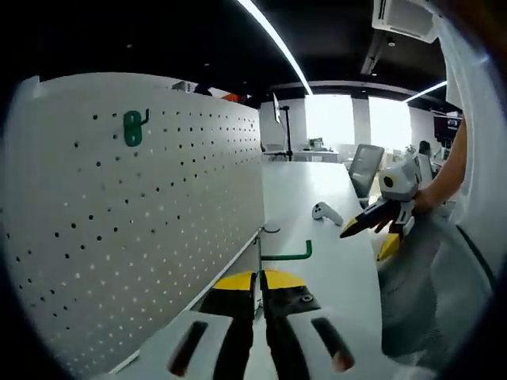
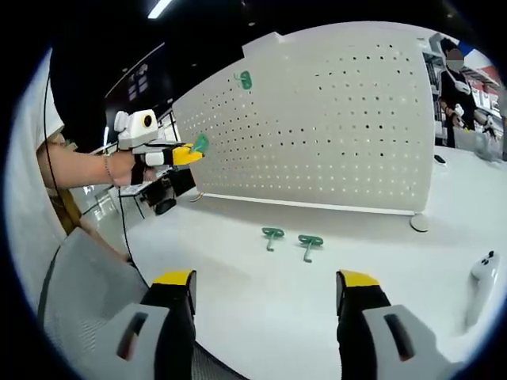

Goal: Insert the hook assembly into the mounting plate slot until the hook locks in place.

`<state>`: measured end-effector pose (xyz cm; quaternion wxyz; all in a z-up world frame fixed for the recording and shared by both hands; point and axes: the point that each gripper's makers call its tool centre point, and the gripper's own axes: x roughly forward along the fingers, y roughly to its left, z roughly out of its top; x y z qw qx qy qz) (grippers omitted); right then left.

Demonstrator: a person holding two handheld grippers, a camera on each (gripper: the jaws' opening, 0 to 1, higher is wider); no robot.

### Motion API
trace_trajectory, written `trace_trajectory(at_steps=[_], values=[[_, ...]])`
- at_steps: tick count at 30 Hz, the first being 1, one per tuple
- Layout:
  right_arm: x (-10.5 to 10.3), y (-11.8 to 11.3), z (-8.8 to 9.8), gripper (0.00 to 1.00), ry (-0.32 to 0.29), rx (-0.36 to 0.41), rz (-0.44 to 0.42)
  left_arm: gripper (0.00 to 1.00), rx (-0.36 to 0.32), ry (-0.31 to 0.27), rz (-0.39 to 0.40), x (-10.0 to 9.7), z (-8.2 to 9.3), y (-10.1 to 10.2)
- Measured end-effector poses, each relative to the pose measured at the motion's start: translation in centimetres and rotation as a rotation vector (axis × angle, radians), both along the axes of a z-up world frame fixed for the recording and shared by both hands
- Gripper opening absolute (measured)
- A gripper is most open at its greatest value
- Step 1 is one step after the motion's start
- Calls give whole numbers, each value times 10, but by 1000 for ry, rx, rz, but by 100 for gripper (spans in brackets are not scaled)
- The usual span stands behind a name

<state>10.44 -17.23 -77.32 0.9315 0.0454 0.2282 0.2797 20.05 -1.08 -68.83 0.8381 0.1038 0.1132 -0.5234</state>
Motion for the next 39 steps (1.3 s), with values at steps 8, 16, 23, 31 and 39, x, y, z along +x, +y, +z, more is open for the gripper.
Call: trace_trajectory(at_steps=[8, 16, 23, 31, 39], values=[[0, 0, 0, 70, 3, 8, -2, 3, -57, -17, 22, -12, 18, -3], [0, 0, 0, 70, 5, 11, -5, 3, -132, -32, 52, -20, 35, -7], [0, 0, -1, 70, 5, 8, -2, 3, -160, -34, 82, -25, 40, -4], [5, 9, 24, 72, -106, 21, 45, 3, -162, -31, 100, -21, 39, 0], [7, 18, 59, 74, -263, 94, 73, 3, -167, -27, 114, -20, 38, 4]])
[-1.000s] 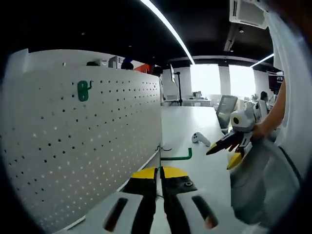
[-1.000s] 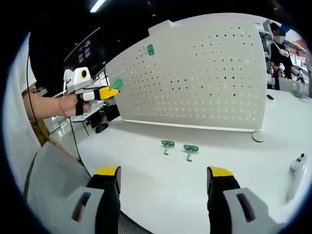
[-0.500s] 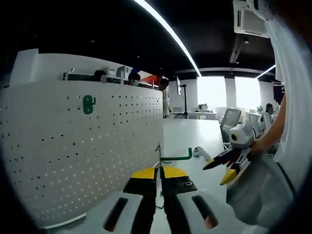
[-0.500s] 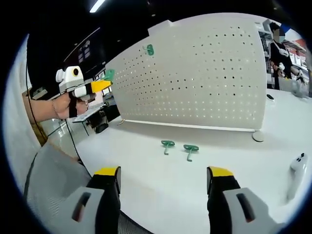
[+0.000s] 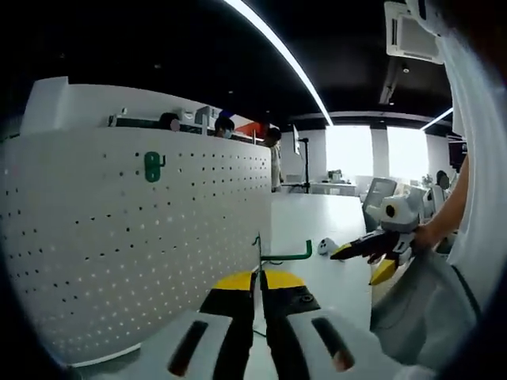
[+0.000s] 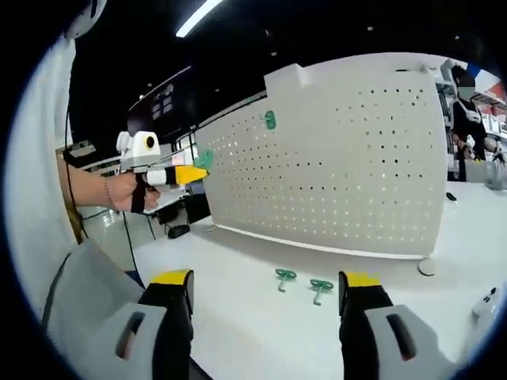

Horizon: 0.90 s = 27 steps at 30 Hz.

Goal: Insert the hook assembly into the mounting plate slot until the hook locks in place.

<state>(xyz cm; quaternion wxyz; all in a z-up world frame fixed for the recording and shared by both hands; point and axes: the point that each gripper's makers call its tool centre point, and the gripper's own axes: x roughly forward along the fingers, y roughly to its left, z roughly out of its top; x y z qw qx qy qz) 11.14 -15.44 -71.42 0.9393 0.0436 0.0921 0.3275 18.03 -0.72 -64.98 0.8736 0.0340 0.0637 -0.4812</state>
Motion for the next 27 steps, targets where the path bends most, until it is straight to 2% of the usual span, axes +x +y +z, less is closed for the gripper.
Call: trace_trajectory(at_steps=[1, 3, 5, 12, 16, 21, 25, 27], values=[[-1, 2, 9, 74, -31, 27, 7, 3, -1, 2, 2, 0, 0, 0], [-2, 3, 18, 76, -48, 65, 7, 3, 3, 0, 2, 0, -1, 1], [-2, 3, 24, 76, -76, 67, 4, 3, 5, -1, 1, 0, -1, 1], [0, 14, 33, 73, -69, 62, 32, 3, 6, -4, 8, 0, -1, 2], [-1, 26, 36, 62, -54, 55, 81, 3, 2, -2, 14, 0, -2, 3], [2, 35, 41, 62, -41, 63, 98, 3, 4, -4, 17, -1, -2, 3], [7, 45, 56, 60, -71, 94, 104, 3, 2, -4, 23, -2, -2, 3], [9, 49, 56, 60, -74, 90, 113, 3, 2, -4, 24, -2, -1, 4]])
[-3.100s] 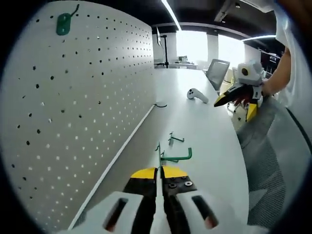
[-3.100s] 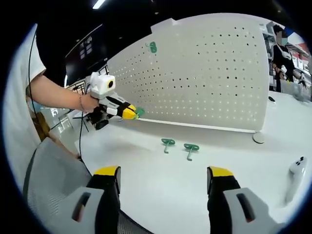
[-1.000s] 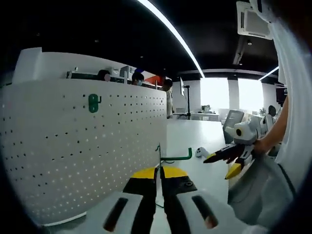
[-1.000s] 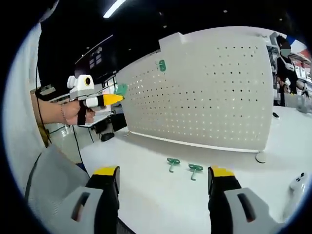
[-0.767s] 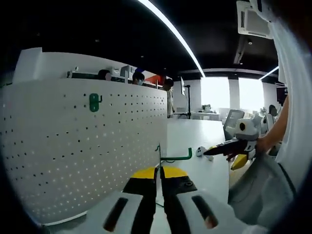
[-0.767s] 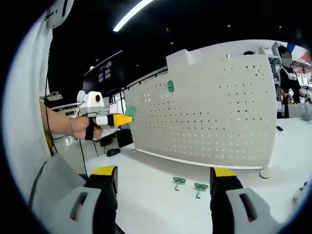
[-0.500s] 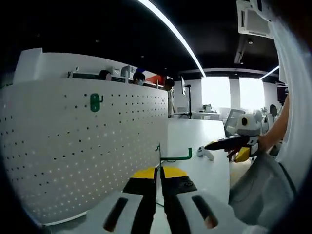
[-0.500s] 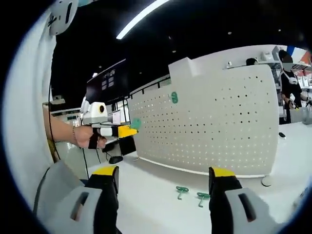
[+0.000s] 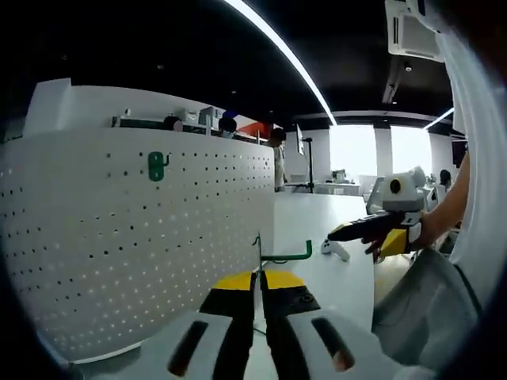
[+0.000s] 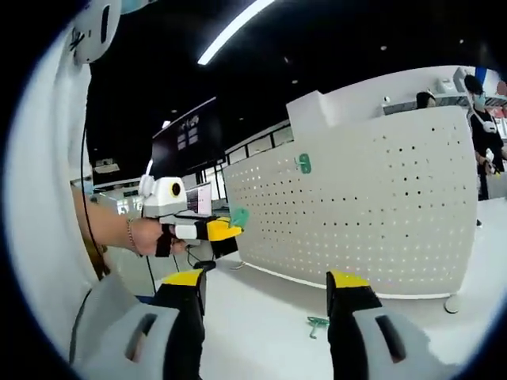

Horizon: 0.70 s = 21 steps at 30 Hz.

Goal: Insert the hook assembly into the mounting plate slot until the hook locks in place.

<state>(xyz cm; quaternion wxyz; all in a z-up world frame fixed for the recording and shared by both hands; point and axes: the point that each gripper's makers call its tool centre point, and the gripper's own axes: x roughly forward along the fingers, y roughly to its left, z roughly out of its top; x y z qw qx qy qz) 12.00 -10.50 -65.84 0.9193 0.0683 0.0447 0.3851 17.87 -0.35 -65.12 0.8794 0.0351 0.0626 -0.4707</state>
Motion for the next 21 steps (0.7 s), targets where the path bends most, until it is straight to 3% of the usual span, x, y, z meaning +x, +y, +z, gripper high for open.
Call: trace_trajectory(at_steps=[21], values=[[18, 35, 15, 52, -23, 36, 55, 3, 5, -10, -7, 0, 3, -5]])
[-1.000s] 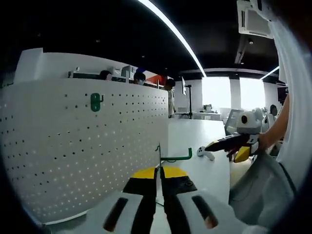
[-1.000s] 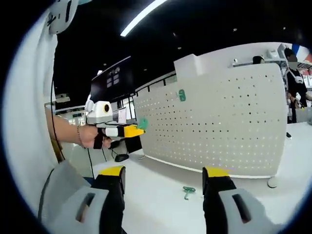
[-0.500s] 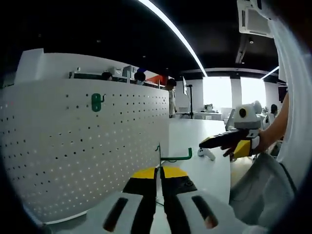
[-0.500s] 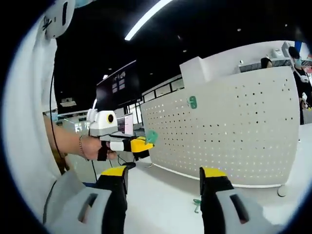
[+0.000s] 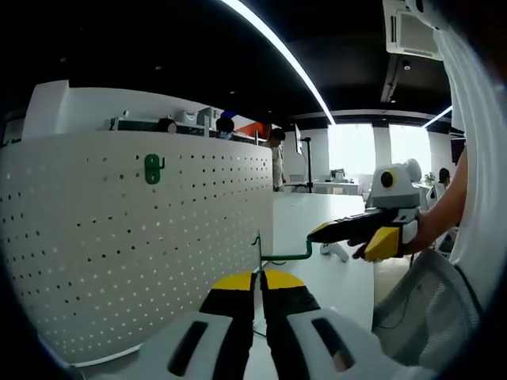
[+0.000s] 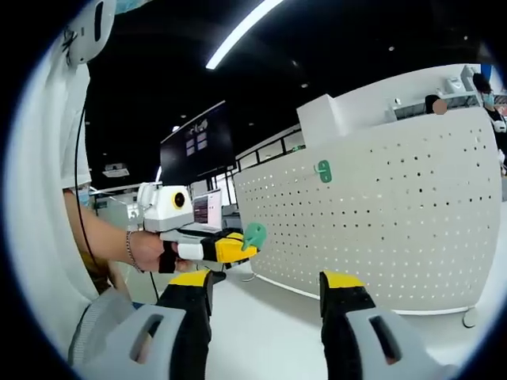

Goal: Insert the hook assembly into the mounting plate slot until the hook locks in place.

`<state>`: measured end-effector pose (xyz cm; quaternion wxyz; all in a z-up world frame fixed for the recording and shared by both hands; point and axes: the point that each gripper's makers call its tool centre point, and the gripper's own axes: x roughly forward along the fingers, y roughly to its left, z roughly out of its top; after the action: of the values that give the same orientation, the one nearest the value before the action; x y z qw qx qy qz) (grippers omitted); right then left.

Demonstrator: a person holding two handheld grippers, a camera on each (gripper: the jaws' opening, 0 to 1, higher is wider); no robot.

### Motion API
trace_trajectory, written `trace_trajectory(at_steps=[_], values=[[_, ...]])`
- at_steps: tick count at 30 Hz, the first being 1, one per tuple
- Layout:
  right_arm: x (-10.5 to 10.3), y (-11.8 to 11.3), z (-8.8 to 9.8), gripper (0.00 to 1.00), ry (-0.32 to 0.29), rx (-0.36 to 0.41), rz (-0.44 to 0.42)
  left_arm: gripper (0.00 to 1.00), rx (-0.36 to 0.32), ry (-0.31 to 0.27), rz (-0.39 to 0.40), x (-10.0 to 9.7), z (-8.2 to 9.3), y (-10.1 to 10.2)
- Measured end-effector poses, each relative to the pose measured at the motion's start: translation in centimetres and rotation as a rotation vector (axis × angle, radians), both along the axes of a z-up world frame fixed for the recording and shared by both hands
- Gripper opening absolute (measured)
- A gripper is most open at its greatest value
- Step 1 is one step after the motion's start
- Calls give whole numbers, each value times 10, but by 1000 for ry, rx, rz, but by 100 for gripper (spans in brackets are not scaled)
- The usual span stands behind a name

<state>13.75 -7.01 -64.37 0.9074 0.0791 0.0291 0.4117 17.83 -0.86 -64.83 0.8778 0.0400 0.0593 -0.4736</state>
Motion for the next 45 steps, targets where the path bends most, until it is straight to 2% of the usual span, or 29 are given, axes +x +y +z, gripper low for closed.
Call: trace_trajectory(at_steps=[11, 39, 45], values=[[6, 21, 9, 50, -15, 29, 28, 3, 0, -2, 1, -2, 1, -1], [15, 50, 17, 46, 4, 77, 62, 3, -3, -15, 7, -4, 6, -1], [18, 55, 19, 43, 7, 87, 68, 3, -4, -18, 9, -5, 7, 0]])
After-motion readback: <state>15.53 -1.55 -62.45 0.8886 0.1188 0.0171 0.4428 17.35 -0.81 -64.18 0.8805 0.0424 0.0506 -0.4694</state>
